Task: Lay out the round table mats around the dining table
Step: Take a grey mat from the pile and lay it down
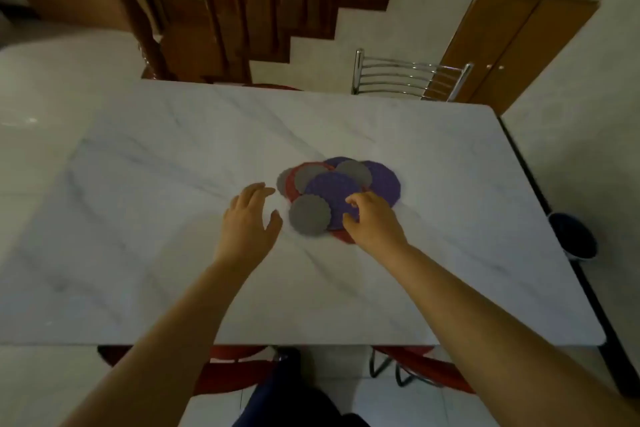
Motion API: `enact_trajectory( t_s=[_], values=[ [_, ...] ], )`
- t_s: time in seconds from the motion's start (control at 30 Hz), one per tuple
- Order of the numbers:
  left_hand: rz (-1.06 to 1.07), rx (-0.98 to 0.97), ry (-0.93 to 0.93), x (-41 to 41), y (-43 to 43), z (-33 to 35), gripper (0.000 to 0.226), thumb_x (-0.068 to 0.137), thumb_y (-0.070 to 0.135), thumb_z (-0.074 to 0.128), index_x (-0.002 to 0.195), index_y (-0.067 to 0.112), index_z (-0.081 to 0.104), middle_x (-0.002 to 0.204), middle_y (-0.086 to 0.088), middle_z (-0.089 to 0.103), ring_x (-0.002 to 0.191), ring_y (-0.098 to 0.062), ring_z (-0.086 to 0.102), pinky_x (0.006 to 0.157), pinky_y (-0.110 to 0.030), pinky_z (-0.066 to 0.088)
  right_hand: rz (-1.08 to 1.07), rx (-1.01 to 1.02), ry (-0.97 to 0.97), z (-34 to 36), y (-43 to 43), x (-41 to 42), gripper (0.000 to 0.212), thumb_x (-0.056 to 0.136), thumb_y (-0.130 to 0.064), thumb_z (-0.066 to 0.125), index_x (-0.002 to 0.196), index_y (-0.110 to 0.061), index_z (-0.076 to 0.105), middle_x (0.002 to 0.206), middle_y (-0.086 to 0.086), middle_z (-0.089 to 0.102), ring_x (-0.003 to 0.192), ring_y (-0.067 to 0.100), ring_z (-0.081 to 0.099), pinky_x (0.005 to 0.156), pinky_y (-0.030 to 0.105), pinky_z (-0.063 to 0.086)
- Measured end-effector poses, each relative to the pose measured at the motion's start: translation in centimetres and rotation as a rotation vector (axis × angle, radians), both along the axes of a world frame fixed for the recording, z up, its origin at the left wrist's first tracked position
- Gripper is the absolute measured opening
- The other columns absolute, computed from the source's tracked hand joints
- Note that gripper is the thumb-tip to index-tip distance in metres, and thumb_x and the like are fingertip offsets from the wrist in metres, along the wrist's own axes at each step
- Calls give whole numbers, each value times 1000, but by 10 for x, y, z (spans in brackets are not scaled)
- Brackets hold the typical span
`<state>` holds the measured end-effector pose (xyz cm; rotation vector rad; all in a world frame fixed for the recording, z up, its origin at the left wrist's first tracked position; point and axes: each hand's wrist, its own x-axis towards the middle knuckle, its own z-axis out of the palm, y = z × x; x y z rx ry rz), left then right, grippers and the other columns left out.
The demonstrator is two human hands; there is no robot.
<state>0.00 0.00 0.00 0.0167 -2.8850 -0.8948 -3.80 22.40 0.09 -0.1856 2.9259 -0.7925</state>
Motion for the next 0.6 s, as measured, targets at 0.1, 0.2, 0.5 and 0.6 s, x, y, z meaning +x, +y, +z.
enact_trajectory(
  t_s=[0.1,0.2,0.5,0.6],
  values=[
    [9,-7,-92,-14,-10,-20,46,92,26,55,136,14,47,147,-9,42,133,-31,39,109,-45,33,-14,76,-94,-22,-10,-13,43,86,-27,60,125,-10,55,127,14,55,119,32,49,98,42,43],
    [-50,-36,-160,-31,-15,-40,47,93,28,53,138,16,45,148,-8,41,135,-29,37,111,-44,29,-8,170,-160,-45,-25,-27,50,87,-33,60,131,-14,50,133,12,50,122,32,45,97,41,43],
    [-63,-42,-253,-49,-21,-81,54,94,34,51,144,18,38,155,-4,33,146,-21,18,117,-38,13,95,417,-185,-93,-57,-55,76,85,-48,59,146,-17,25,148,6,25,133,32,26,106,45,30],
    [-69,-62,-313,-45,-25,-88,56,95,38,49,146,19,34,156,-3,30,147,-20,14,117,-38,11,95,432,-185,-98,-57,-54,80,84,-45,62,147,-16,21,152,6,21,136,31,22,106,45,30]
  ],
)
